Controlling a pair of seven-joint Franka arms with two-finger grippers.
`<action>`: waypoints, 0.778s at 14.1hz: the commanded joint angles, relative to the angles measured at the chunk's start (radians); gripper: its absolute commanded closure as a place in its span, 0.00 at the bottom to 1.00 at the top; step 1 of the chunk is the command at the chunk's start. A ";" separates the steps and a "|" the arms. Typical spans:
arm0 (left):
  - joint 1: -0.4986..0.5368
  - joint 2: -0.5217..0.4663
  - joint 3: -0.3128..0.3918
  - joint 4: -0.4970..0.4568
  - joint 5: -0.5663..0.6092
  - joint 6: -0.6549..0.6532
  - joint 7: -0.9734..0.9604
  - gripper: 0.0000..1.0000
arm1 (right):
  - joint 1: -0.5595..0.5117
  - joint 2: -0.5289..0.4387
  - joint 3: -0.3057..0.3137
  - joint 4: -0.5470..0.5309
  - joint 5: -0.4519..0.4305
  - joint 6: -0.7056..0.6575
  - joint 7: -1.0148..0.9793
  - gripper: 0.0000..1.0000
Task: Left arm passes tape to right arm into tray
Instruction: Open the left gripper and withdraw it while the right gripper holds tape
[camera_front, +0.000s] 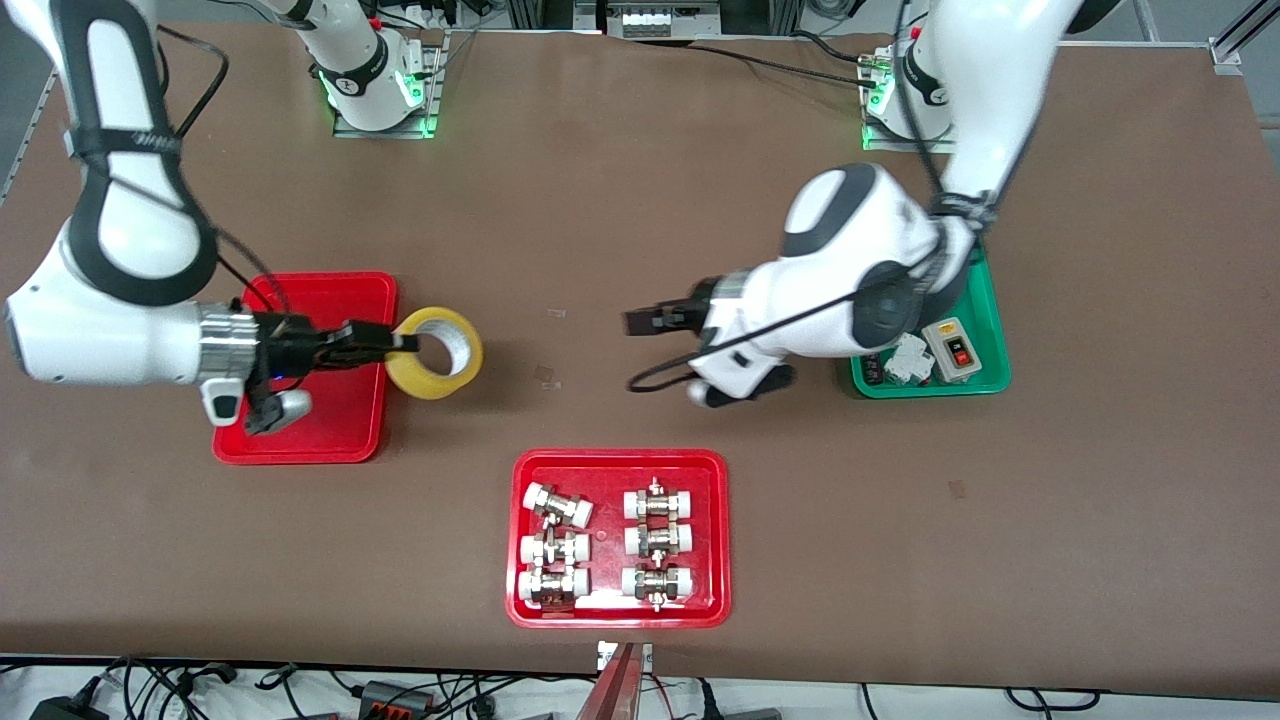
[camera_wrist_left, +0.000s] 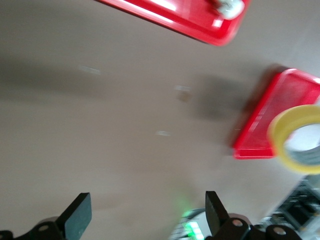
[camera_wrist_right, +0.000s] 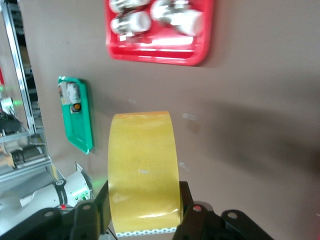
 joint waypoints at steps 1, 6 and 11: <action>0.075 -0.152 -0.005 -0.156 0.102 -0.059 0.125 0.00 | -0.117 0.042 0.012 0.023 -0.096 -0.069 -0.018 0.61; 0.184 -0.363 -0.003 -0.384 0.260 -0.065 0.385 0.00 | -0.306 0.170 0.012 0.023 -0.132 -0.079 -0.245 0.61; 0.282 -0.508 -0.005 -0.532 0.358 -0.065 0.588 0.00 | -0.365 0.227 0.015 0.022 -0.123 -0.086 -0.325 0.61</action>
